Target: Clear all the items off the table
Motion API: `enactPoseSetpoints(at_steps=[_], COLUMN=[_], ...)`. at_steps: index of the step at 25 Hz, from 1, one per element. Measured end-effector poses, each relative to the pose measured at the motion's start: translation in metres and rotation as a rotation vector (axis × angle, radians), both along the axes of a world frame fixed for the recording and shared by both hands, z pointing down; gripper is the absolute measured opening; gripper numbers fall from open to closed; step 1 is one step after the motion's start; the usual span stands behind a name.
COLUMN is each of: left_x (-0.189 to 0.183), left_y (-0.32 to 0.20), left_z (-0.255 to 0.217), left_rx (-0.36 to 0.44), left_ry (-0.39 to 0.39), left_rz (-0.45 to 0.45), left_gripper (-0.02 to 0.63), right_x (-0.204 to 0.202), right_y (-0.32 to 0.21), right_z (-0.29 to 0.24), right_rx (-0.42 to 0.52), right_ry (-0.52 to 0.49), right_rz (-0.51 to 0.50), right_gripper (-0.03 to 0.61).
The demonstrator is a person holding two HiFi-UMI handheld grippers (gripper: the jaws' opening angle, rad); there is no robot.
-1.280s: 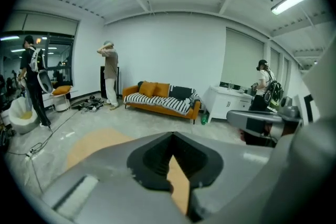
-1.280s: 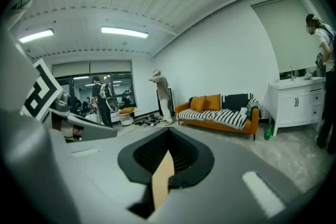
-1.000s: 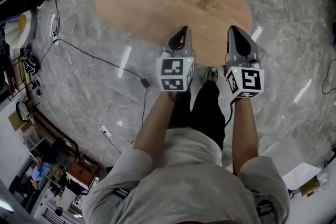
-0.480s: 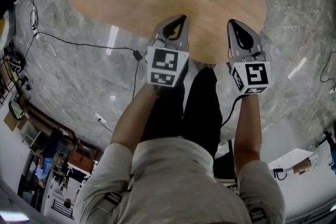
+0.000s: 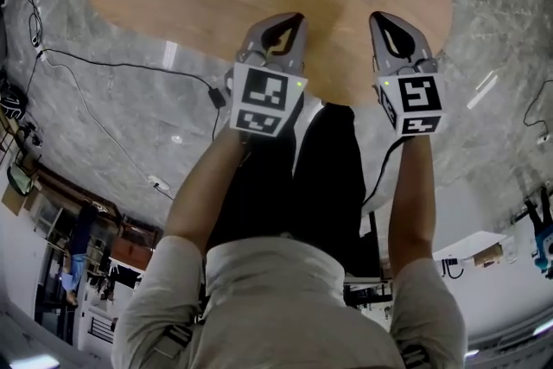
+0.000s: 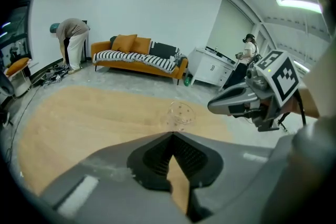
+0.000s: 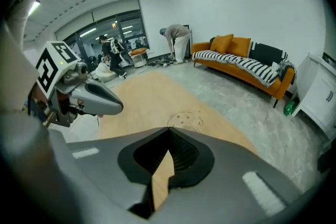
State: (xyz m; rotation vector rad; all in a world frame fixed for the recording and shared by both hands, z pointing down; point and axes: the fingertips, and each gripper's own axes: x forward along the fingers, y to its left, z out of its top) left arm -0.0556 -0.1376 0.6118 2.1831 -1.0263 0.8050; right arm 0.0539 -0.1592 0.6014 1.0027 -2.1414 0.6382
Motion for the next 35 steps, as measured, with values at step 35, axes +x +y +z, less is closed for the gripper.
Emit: enactPoseSetpoints(at_steps=[35], left_x=[-0.063], left_y=[0.026], left_z=[0.055], left_rx=[-0.153], left_ry=[0.009], left_rz=[-0.180], left_gripper=[0.020], right_x=[-0.043], right_y=[-0.022], right_z=[0.115], right_rx=[-0.183], right_ry=[0.577], right_rz=[-0.392], right_gripper=[0.095])
